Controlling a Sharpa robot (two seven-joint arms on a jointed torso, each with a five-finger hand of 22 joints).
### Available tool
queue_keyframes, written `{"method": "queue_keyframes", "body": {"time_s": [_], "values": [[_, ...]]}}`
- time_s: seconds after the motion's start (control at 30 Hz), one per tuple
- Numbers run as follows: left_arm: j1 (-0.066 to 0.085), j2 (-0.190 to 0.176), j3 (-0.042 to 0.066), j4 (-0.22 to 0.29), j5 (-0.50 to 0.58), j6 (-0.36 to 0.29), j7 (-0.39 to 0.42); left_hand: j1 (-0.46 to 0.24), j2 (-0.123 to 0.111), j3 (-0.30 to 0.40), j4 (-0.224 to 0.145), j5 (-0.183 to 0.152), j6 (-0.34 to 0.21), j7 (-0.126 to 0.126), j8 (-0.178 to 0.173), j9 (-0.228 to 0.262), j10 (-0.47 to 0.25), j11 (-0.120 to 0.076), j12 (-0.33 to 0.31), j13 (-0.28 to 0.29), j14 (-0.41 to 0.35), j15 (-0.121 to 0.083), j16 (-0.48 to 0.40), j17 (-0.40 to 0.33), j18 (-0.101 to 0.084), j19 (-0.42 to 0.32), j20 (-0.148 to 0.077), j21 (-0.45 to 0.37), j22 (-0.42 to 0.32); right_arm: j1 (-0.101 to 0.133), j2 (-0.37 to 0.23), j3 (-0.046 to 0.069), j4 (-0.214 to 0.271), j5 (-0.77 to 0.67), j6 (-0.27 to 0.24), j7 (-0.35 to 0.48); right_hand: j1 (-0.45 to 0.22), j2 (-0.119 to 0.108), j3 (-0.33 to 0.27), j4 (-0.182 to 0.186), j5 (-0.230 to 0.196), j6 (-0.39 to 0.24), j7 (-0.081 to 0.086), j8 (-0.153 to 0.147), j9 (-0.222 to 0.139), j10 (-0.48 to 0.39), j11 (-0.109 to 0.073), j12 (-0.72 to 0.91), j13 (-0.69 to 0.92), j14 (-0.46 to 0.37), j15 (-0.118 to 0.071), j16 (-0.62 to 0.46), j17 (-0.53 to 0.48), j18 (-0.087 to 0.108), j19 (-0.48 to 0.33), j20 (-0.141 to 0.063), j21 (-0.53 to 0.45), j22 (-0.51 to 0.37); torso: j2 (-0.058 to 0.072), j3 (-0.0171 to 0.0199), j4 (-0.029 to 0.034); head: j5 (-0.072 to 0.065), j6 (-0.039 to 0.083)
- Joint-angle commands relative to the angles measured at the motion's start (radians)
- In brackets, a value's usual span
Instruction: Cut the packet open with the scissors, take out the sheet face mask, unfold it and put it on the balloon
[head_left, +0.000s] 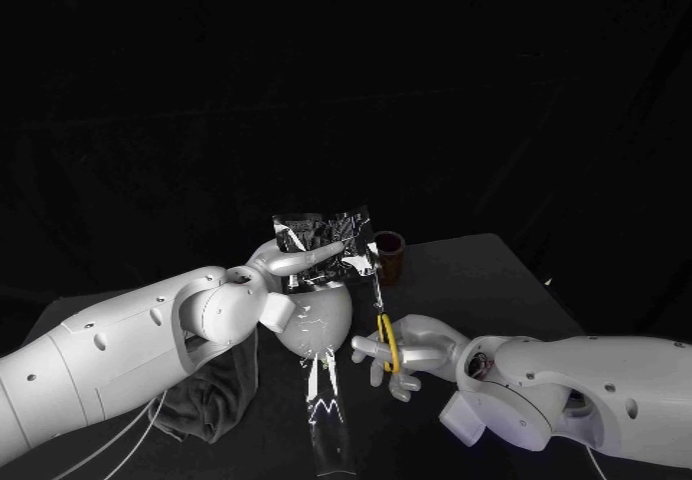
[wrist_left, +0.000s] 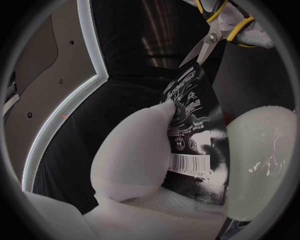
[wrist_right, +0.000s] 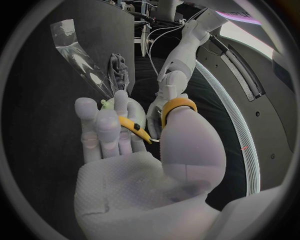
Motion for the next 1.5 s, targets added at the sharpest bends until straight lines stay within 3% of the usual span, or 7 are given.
{"method": "queue_keyframes", "body": {"time_s": [0.03, 0.63, 0.77, 0.93, 1.13, 1.3, 1.5], "values": [[0.001, 0.001, 0.001, 0.003, -0.017, 0.035, -0.007, -0.004, 0.005, 0.009, 0.0, 0.003, 0.0, 0.005, 0.003, 0.045, 0.019, -0.015, -0.002, 0.001, -0.004, -0.005, 0.0, 0.002, 0.013, -0.004, 0.0, 0.004, 0.0, 0.002, 0.003, 0.001, -0.002, -0.011, 0.022, 0.005, 0.002, 0.011, 0.004, 0.001, -0.007, -0.303, 0.145, 0.005, 0.001, 0.022, 0.013, -0.005, -0.001, -0.002, 0.001, 0.004, 0.001, 0.005, -0.005, 0.003, 0.005, 0.001, 0.0, 0.0003, 0.0005, 0.0, -0.002], [0.001, -0.002, 0.001, 0.004, -0.03, 0.021, -0.025, -0.005, 0.005, 0.011, -0.002, 0.003, 0.0, 0.005, 0.003, 0.045, 0.019, -0.015, -0.002, 0.001, -0.003, -0.005, 0.001, 0.003, 0.013, -0.003, 0.0, 0.004, 0.0, 0.003, 0.005, 0.001, -0.008, 0.001, 0.01, 0.016, 0.004, 0.057, 0.039, -0.001, -0.013, -0.289, 0.139, 0.044, 0.0, 0.053, 0.007, -0.003, -0.003, 0.013, -0.004, 0.029, 0.02, 0.001, 0.014, 0.001, 0.037, 0.015, 0.0, 0.0006, 0.0, -0.003, -0.007], [0.001, -0.002, 0.001, 0.004, -0.034, 0.019, -0.029, -0.005, 0.005, 0.011, -0.002, 0.003, 0.0, 0.005, 0.003, 0.045, 0.019, -0.015, -0.002, 0.001, -0.003, -0.005, 0.001, 0.003, 0.013, -0.003, 0.0, 0.004, 0.0, 0.004, 0.004, 0.001, -0.008, 0.006, -0.007, 0.029, 0.033, 0.124, 0.079, -0.005, -0.017, -0.244, 0.122, 0.083, -0.013, 0.105, -0.009, 0.02, 0.013, 0.054, -0.017, 0.089, 0.079, -0.012, 0.064, -0.01, 0.116, 0.048, 0.0, 0.0007, 0.0, -0.006, -0.007], [0.001, -0.002, 0.001, 0.005, -0.035, 0.016, -0.03, -0.006, 0.004, 0.013, -0.004, 0.003, 0.0, 0.005, 0.004, 0.046, 0.02, -0.015, -0.001, 0.001, -0.003, -0.005, 0.001, 0.003, 0.013, -0.003, 0.0, 0.004, 0.0, 0.004, 0.003, 0.001, -0.01, 0.011, -0.026, 0.043, 0.071, 0.167, 0.084, -0.009, -0.02, -0.184, 0.103, 0.11, -0.036, 0.154, -0.028, 0.055, 0.041, 0.099, -0.034, 0.159, 0.153, -0.026, 0.114, -0.024, 0.198, 0.083, -0.001, 0.0003, -0.0003, -0.006, -0.007], [0.001, -0.002, 0.001, 0.005, -0.036, 0.014, -0.03, -0.006, 0.004, 0.013, -0.004, 0.003, 0.0, 0.005, 0.004, 0.046, 0.02, -0.015, -0.001, 0.001, -0.003, -0.005, 0.001, 0.003, 0.013, -0.003, 0.0, 0.004, 0.0, 0.005, 0.004, 0.001, -0.012, 0.013, -0.038, 0.049, 0.123, 0.229, 0.053, -0.013, -0.018, -0.014, 0.049, 0.185, -0.052, 0.249, -0.074, 0.493, 0.354, 0.155, -0.071, 0.261, 0.274, -0.046, 0.18, -0.056, 0.311, 0.131, 0.0, 0.0006, -0.0002, -0.007, -0.008], [0.001, -0.003, 0.001, 0.006, -0.036, 0.013, -0.03, -0.006, 0.004, 0.013, -0.004, 0.003, 0.0, 0.005, 0.004, 0.046, 0.02, -0.015, -0.001, 0.001, -0.003, -0.005, 0.001, 0.003, 0.013, -0.003, 0.0, 0.004, 0.0, 0.005, 0.003, 0.001, -0.013, 0.013, -0.044, 0.052, 0.15, 0.26, 0.012, -0.013, -0.021, 0.054, 0.022, 0.227, -0.046, 0.269, -0.097, 0.665, 0.485, 0.18, -0.092, 0.311, 0.338, -0.056, 0.209, -0.075, 0.364, 0.155, 0.0, 0.0002, -0.0002, -0.008, -0.01], [0.001, -0.005, 0.001, 0.006, -0.037, 0.011, -0.031, -0.007, 0.004, 0.015, -0.005, 0.003, 0.0, 0.005, 0.004, 0.046, 0.02, -0.015, -0.001, 0.001, -0.002, -0.005, 0.001, 0.004, 0.013, -0.003, 0.0, 0.004, 0.0, 0.005, 0.002, 0.002, -0.013, 0.013, -0.044, 0.061, 0.161, 0.275, -0.033, -0.012, -0.019, 0.046, 0.025, 0.211, -0.055, 0.251, -0.095, 0.619, 0.47, 0.173, -0.091, 0.297, 0.323, -0.054, 0.198, -0.08, 0.351, 0.154, 0.0, 0.0003, 0.0, -0.008, -0.01]]}}
